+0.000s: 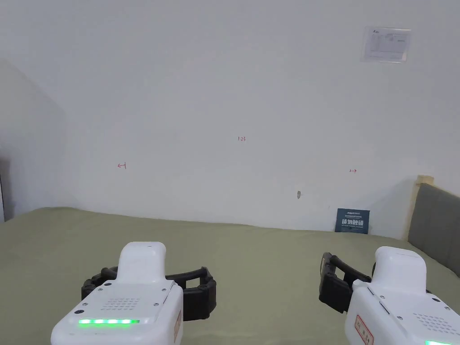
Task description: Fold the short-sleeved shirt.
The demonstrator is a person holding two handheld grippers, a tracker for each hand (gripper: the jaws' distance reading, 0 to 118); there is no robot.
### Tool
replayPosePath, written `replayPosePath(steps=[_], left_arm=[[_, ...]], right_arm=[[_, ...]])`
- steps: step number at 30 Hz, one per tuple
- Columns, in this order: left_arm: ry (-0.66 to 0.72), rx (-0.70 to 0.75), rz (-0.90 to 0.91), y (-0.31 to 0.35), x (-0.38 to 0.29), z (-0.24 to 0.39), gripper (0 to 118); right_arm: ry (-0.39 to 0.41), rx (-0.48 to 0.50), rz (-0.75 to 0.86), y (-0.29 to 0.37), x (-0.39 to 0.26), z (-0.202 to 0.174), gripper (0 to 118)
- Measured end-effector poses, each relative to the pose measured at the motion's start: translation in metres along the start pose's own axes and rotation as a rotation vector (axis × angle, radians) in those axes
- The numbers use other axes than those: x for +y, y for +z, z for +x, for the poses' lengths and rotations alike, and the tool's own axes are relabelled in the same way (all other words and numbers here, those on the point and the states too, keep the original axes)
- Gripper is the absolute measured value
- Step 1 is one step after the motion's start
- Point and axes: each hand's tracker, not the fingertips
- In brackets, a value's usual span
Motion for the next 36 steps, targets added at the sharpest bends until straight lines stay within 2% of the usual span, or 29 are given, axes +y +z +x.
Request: replayPosePath(steps=[1,5,9,13,22,26,29,36], left_arm=[[0.001,-0.002,0.002,0.000,0.000,0.000,118],[0.015,-0.019,0.003,-0.001,0.003,0.002,118],[-0.013,-0.024,-0.017,-0.002,0.006,0.005,118],[-0.017,-0.022,-0.023,-0.002,0.006,0.005,118],[-0.015,-0.034,-0.052,-0.008,0.003,0.005,118],[-0.001,-0.043,-0.054,-0.008,0.004,0.005,118],[-0.006,-0.042,-0.048,-0.008,0.006,0.006,118],[-0.008,-0.058,-0.040,-0.008,0.012,0.009,118]], right_arm=[[0.000,0.006,0.000,0.000,0.000,0.000,75],[-0.086,0.120,-0.066,-0.005,0.001,0.007,75],[-0.028,0.092,-0.059,-0.003,0.001,0.007,75],[0.002,0.114,-0.053,0.002,0.004,0.008,75],[-0.082,0.125,-0.084,-0.004,0.014,0.020,75],[-0.110,0.091,-0.117,-0.010,0.016,0.025,75],[-0.111,0.071,-0.145,-0.011,0.018,0.026,75],[-0.105,0.112,-0.155,-0.003,0.022,0.018,75]])
